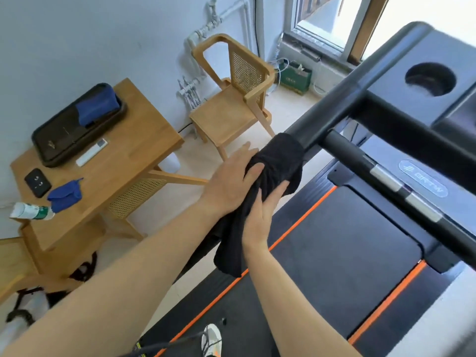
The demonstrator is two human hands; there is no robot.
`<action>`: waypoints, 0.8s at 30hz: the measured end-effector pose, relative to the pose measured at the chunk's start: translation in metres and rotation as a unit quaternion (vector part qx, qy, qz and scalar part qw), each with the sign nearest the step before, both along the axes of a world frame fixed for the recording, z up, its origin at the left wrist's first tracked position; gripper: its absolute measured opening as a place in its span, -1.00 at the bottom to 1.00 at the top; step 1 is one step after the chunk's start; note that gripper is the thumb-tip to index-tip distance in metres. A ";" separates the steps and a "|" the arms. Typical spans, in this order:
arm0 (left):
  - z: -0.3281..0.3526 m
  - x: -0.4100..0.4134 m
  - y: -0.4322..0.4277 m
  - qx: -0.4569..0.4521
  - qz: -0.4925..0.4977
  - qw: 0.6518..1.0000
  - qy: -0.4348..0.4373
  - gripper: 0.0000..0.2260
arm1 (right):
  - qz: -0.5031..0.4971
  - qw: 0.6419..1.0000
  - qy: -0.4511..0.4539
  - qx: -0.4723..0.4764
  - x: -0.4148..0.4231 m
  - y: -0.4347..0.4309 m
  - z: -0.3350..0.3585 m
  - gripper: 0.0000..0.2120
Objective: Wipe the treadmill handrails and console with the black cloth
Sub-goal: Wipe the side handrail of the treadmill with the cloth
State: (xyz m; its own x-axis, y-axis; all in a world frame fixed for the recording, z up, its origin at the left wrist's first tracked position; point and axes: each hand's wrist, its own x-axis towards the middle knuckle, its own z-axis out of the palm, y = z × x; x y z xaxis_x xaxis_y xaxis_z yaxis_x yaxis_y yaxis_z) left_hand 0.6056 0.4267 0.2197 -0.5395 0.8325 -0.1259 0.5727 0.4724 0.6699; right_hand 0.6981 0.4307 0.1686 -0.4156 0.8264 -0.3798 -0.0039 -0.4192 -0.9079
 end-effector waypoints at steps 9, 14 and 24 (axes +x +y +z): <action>0.030 0.026 0.015 -0.138 0.130 0.980 -0.064 -0.66 | 0.023 0.993 -0.103 0.045 -0.012 0.023 0.024 -0.08; 0.014 -0.013 0.083 -0.112 0.049 0.958 -0.258 -0.69 | -0.014 0.980 -0.144 0.137 -0.026 0.077 0.022 -0.26; -0.007 -0.037 0.062 -0.049 -0.024 0.914 -0.402 -0.65 | 0.165 0.849 -0.340 0.369 -0.005 0.077 0.031 -0.22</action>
